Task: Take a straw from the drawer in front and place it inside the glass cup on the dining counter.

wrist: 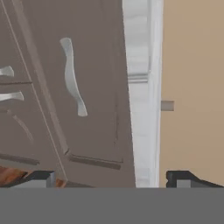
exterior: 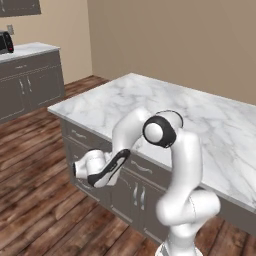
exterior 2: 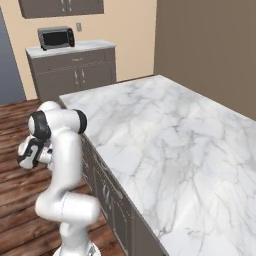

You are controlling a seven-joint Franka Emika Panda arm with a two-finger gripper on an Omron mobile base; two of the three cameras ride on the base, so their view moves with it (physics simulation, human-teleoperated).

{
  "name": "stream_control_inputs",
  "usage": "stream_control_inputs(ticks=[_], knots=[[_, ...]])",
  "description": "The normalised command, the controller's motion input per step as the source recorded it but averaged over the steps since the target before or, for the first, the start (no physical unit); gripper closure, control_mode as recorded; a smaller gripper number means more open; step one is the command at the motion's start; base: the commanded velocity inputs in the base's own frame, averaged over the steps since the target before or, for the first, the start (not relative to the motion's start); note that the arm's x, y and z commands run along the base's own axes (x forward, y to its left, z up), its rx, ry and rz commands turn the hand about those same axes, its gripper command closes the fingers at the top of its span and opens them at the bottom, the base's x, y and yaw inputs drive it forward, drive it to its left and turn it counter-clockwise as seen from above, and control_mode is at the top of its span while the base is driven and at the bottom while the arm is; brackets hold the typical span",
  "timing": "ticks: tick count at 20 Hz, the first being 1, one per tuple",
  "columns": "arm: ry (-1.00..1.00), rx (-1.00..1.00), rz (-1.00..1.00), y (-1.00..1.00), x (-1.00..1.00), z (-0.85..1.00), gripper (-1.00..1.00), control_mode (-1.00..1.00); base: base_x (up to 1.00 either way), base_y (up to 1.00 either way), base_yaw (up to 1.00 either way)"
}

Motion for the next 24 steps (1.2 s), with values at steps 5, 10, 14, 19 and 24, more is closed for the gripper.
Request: stream_control_inputs(ticks=[5, 10, 14, 19, 24], knots=[[-0.1, -0.18, -0.14, -0.06, 0.14, -0.52, -1.0, -1.0, 0.0, 0.0, 0.0], [-0.08, -0.12, -0.13, -0.19, 0.26, -0.41, -1.0, -1.0, 0.0, 0.0, 0.0], [-0.02, -0.02, -0.06, -0.32, 0.32, -0.35, -1.0, -1.0, 0.0, 0.0, 0.0], [0.0, 0.0, 0.0, -0.28, 0.4, -0.23, -1.0, -1.0, 0.0, 0.0, 0.0], [0.0, 0.0, 0.04, -0.2, 0.35, -0.12, -1.0, -1.0, 0.0, 0.0, 0.0]])
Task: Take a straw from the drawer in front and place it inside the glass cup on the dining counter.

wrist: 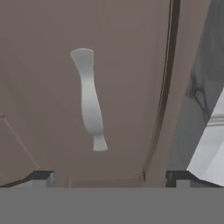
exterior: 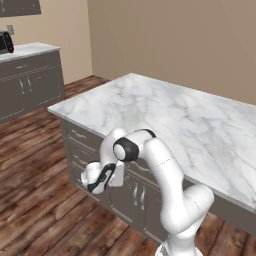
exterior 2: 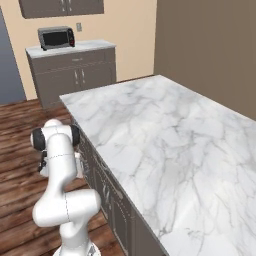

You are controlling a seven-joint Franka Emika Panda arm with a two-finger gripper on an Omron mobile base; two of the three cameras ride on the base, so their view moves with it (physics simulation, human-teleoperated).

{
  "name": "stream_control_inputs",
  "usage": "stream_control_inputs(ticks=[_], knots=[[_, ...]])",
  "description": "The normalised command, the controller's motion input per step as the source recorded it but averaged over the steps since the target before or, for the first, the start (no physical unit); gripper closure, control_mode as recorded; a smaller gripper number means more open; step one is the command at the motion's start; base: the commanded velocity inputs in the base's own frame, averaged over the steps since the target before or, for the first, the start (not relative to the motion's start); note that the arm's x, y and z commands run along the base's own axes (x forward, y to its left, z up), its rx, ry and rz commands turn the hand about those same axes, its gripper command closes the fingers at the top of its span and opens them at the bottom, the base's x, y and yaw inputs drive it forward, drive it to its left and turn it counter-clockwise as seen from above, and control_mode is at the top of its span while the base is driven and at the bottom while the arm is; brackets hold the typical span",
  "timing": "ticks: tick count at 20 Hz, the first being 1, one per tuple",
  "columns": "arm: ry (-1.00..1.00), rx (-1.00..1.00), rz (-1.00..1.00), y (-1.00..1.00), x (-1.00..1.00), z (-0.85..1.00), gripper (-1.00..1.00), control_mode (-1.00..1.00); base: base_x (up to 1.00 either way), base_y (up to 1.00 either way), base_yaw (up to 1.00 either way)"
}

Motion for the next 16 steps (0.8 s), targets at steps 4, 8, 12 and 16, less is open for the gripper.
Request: stream_control_inputs(ticks=[4, 8, 12, 16], knots=[[0.0, 0.0, 0.1, -0.23, 0.38, -0.09, -1.0, -1.0, 0.0, 0.0, 0.0], [0.0, 0.0, 0.13, -0.26, 0.25, -0.12, -1.0, -1.0, 0.0, 0.0, 0.0], [0.0, 0.0, 0.13, -0.25, 0.15, -0.19, -1.0, -1.0, 0.0, 0.0, 0.0], [0.0, 0.0, 0.09, -0.21, 0.21, -0.16, -1.0, -1.0, 0.0, 0.0, 0.0]])
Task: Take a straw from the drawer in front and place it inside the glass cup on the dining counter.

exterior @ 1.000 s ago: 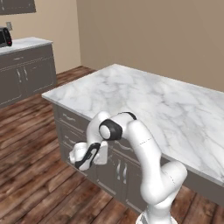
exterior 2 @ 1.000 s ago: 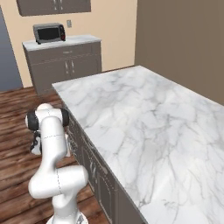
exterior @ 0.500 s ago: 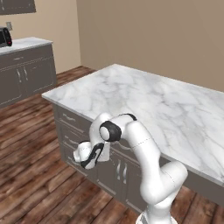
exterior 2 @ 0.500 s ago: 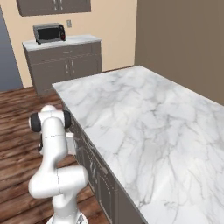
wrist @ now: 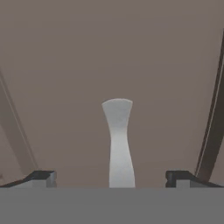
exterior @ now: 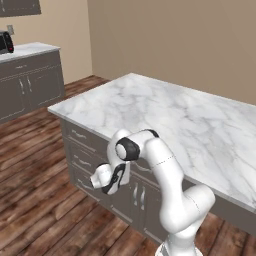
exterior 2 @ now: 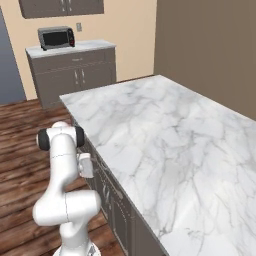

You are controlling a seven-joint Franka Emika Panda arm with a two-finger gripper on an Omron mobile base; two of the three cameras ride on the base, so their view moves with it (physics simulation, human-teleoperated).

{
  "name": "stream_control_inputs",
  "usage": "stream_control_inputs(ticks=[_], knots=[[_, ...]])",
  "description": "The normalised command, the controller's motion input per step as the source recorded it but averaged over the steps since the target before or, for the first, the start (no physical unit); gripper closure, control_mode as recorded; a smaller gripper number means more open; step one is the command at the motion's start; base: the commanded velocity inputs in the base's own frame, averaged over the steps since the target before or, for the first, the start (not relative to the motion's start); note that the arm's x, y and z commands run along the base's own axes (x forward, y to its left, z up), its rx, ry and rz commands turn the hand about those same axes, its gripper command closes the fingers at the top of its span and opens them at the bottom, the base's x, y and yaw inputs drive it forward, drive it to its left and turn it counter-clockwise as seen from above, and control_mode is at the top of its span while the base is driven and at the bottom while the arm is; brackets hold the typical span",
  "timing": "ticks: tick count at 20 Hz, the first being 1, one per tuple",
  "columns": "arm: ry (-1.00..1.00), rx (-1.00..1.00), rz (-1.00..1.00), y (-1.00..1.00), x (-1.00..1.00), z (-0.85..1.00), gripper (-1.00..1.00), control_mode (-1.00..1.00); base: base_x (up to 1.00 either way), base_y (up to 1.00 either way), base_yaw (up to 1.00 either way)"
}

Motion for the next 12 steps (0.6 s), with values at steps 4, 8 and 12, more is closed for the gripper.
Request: stream_control_inputs(ticks=[4, 8, 12], knots=[[0.0, 0.0, 0.06, -0.24, 0.11, -0.08, -1.0, -1.0, 0.0, 0.0, 0.0], [-0.04, 0.0, 0.02, -0.2, 0.0, -0.01, -1.0, -1.0, 0.0, 0.0, 0.0], [-0.03, 0.0, 0.0, -0.18, -0.01, 0.0, -1.0, -1.0, 0.0, 0.0, 0.0]])
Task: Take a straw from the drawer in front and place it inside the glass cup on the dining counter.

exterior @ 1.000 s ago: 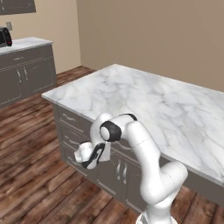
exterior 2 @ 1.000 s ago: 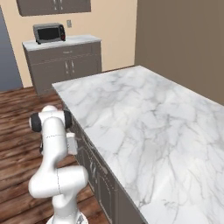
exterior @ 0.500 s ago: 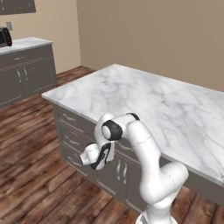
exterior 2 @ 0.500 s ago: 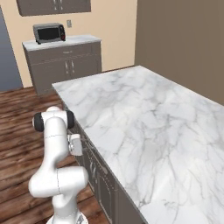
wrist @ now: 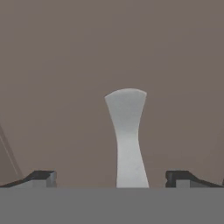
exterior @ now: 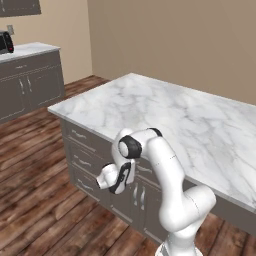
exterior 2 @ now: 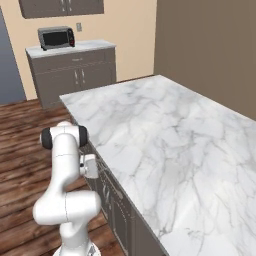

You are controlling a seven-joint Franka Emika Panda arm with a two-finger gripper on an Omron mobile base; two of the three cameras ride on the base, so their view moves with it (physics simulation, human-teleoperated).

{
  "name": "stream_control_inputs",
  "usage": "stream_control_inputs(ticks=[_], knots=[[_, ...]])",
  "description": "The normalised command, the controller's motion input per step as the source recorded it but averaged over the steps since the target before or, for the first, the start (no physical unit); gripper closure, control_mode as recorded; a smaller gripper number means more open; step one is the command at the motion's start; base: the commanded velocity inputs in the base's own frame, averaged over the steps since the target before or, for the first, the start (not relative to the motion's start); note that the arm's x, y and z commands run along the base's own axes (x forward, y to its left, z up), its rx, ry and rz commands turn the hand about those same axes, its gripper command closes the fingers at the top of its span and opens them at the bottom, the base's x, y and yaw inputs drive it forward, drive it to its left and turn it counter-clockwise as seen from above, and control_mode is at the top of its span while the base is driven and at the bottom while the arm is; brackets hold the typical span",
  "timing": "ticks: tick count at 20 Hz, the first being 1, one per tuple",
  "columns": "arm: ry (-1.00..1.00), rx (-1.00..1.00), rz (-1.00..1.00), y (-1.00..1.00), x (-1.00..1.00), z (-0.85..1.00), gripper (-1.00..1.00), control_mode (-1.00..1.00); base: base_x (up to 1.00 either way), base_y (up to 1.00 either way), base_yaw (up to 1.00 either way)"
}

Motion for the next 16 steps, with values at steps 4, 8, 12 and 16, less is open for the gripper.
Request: stream_control_inputs(ticks=[4, 8, 12, 16], knots=[[-0.03, 0.0, 0.0, -0.19, 0.0, 0.0, -1.0, -1.0, 0.0, 0.0, 0.0], [-0.02, 0.0, 0.0, -0.24, 0.0, 0.0, -1.0, -1.0, 0.0, 0.0, 0.0], [-0.02, 0.0, 0.0, -0.22, 0.0, 0.0, 1.0, -1.0, 0.0, 0.0, 0.0], [-0.02, 0.0, 0.0, -0.18, -0.01, 0.0, 1.0, -1.0, 0.0, 0.0, 0.0]])
